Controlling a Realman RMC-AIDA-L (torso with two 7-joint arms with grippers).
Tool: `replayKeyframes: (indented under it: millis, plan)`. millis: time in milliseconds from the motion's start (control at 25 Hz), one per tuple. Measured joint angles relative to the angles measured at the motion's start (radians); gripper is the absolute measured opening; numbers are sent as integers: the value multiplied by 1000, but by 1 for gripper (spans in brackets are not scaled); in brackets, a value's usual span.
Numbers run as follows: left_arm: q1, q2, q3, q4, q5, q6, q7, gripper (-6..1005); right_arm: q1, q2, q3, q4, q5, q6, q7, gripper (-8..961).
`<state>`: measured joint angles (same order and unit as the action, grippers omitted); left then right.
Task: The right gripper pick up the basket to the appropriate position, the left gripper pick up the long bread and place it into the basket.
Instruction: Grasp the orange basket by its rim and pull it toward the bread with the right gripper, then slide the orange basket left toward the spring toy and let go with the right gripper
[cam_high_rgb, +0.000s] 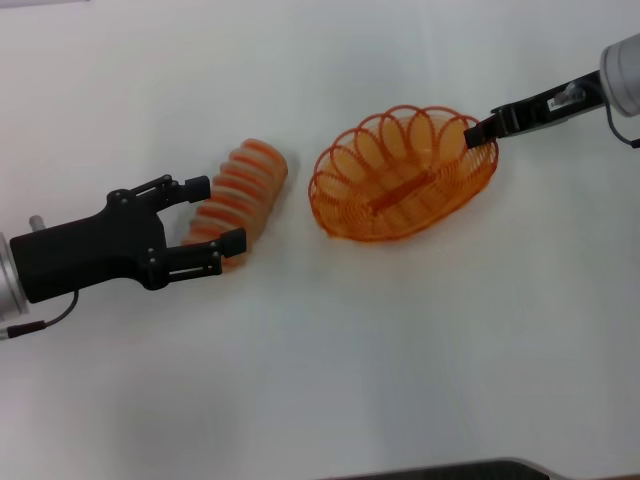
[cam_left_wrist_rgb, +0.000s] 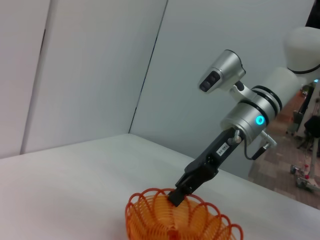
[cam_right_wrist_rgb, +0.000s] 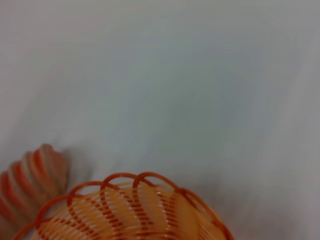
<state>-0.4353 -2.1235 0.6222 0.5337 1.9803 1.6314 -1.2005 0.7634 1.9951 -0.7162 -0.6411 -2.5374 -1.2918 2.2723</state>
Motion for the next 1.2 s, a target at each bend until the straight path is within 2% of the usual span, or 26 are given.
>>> replayKeyframes:
  millis: [200,600,840,1200]
  plan:
    - [-5,-1,-6,1,0,-12,12,901,0,-2,50,-6,10,-37,8,87]
    - [-6,-5,-9,25,0,-21,42,901,-1,-5,56,-9,42,-51,169,87]
    - [-3,-6,-9,29,0,-31,63,901,-3,10,42,-7,37,-8,244,87]
    - [-7,-7,-9,32,0,-32,77,901,-1,52,1,4,35,84,270,87]
